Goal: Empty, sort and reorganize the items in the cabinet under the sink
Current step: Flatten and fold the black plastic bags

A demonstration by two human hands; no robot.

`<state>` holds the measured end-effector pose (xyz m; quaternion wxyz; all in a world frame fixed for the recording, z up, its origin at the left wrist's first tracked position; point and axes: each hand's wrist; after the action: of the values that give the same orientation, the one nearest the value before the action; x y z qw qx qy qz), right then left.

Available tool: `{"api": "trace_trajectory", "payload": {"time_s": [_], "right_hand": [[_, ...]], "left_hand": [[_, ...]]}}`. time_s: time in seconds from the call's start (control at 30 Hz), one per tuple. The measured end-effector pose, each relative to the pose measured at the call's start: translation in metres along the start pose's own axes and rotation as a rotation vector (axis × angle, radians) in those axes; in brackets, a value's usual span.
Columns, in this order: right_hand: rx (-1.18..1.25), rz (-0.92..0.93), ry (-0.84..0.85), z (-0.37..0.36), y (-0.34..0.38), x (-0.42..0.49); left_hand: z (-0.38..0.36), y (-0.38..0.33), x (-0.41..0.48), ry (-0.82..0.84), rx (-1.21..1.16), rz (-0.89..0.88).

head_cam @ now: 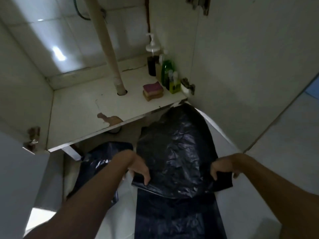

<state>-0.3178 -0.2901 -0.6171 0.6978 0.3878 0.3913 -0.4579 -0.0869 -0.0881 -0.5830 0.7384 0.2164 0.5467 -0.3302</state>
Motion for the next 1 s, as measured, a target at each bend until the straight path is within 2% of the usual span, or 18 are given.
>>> {"api": "trace_trajectory", "payload": {"time_s": [0.3,0.43,0.53,0.63,0.73,0.8,0.87,0.9,0.93,1.0], "right_hand": [[-0.037,0.115,0.086,-0.077,-0.025,0.067],[-0.105,0.092,0.099,-0.098,-0.043,0.089],[-0.113,0.110,0.173,-0.116,-0.056,0.119],[-0.064,0.058,0.186,-0.125,-0.051,0.101],[-0.095,-0.053,0.273,-0.123,-0.047,0.085],[-0.070,-0.114,0.332,-0.117,-0.045,0.076],[-0.063,-0.101,0.352,-0.107,-0.039,0.076],[-0.069,-0.051,0.291,-0.101,-0.036,0.082],[-0.085,0.041,0.164,-0.096,-0.033,0.096],[-0.092,0.263,-0.178,-0.085,-0.027,0.124]], "left_hand": [[-0.061,0.003,0.069,-0.059,0.080,-0.021],[-0.079,0.008,0.096,-0.123,0.132,-0.066],[-0.092,0.010,0.112,-0.113,0.162,-0.097],[-0.100,0.014,0.123,-0.098,0.163,-0.085],[-0.104,0.014,0.129,-0.029,0.111,-0.055],[-0.100,0.008,0.124,0.113,0.058,-0.049],[-0.086,0.005,0.119,0.163,-0.006,-0.044],[-0.075,0.006,0.121,0.108,-0.071,-0.055],[-0.065,0.010,0.131,-0.039,-0.105,-0.075],[-0.045,0.019,0.160,-0.474,-0.094,-0.063]]}}
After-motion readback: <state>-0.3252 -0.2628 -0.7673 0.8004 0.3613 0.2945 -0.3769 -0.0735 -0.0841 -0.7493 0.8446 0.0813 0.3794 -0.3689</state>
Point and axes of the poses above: each hand's wrist, its own x-axis towards the middle knuckle, its own z-axis out of the back of the hand, y = z × x, and after that the axes turned 5 degrees about x, right-handed
